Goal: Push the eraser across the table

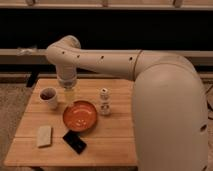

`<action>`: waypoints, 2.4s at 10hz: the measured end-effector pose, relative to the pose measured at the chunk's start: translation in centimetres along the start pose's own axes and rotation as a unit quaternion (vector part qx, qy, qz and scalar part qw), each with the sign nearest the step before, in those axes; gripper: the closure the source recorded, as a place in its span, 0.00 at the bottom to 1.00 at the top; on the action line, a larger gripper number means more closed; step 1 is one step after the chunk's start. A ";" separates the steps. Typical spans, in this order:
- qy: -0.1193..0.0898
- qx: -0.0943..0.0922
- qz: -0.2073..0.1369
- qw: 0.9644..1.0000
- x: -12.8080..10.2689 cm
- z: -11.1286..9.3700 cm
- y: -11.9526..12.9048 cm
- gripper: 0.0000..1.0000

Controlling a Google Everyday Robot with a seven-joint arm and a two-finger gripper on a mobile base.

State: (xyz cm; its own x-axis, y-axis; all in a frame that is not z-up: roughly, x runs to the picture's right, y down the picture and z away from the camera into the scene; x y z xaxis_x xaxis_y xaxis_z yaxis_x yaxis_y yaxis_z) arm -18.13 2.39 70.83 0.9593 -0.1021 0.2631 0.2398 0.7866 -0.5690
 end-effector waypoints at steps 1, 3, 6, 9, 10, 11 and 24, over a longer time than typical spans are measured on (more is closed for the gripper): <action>0.000 0.000 0.000 1.000 0.0 0.0 0.0 0.20; 0.000 0.000 0.000 1.000 0.0 0.0 0.0 0.20; 0.000 0.000 0.000 1.000 0.0 0.0 0.0 0.20; 0.000 0.000 0.000 1.000 0.0 0.0 0.0 0.20; 0.000 0.000 0.000 1.000 0.0 0.0 0.0 0.20; 0.000 0.000 0.000 1.000 0.0 0.0 0.0 0.20; -0.041 -0.022 -0.078 0.996 -6.5 1.9 6.4 0.20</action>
State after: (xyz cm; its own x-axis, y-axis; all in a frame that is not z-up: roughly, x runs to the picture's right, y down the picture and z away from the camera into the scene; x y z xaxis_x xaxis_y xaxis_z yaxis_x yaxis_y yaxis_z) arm -23.08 9.26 66.91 0.8947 -0.1694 0.4133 0.3931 0.7379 -0.5486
